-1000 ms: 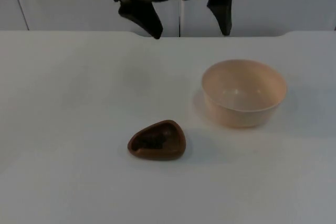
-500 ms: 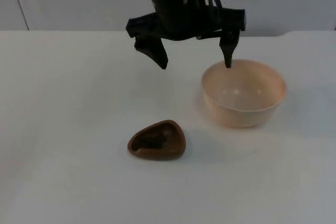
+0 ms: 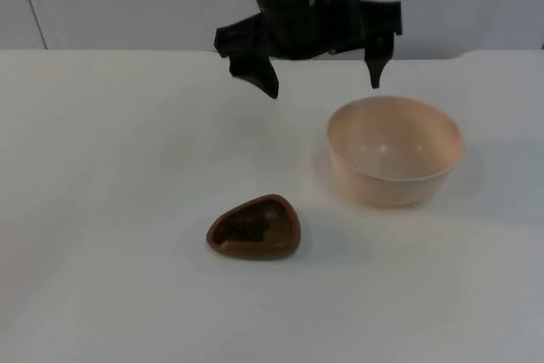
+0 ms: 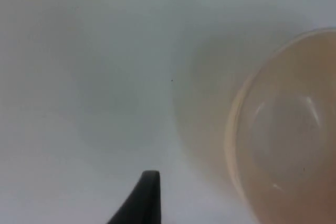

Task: Pick up the bowl with the left hand and pour the coffee beans from the cup into the bowl with the right hand.

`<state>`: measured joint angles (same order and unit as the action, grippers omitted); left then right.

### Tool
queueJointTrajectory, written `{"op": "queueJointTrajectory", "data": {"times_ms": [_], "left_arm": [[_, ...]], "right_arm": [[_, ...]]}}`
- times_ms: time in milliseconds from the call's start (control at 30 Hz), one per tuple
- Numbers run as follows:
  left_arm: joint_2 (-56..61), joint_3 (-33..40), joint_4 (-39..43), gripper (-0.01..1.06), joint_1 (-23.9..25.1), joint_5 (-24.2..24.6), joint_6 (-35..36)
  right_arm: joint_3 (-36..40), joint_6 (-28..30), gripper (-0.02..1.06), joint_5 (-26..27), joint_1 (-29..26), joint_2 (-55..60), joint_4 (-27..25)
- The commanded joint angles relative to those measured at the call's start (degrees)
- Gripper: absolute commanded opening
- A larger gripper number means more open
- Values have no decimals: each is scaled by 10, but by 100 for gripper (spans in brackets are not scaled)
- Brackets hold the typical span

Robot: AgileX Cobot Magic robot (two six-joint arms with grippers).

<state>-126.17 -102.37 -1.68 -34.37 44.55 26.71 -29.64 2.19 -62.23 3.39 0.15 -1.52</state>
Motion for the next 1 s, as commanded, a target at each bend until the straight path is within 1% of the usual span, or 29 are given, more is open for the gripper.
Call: {"op": "queueJointTrajectory", "data": {"times_ms": [0,200,500,967], "left_arm": [[-13,-2,10,105,-3,-5,10],[-54,-2,13,101,-4,-23,10],[-68,-2,39,100,-4,-47,10],[-91,-2,42,100,-4,-75,6]], "right_arm": [[1,-2,105,5,-3,-2,2],[1,-2,105,5,-3,-2,2],[1,-2,105,5,-3,-2,2],[1,-2,105,5,-3,-2,2]]}}
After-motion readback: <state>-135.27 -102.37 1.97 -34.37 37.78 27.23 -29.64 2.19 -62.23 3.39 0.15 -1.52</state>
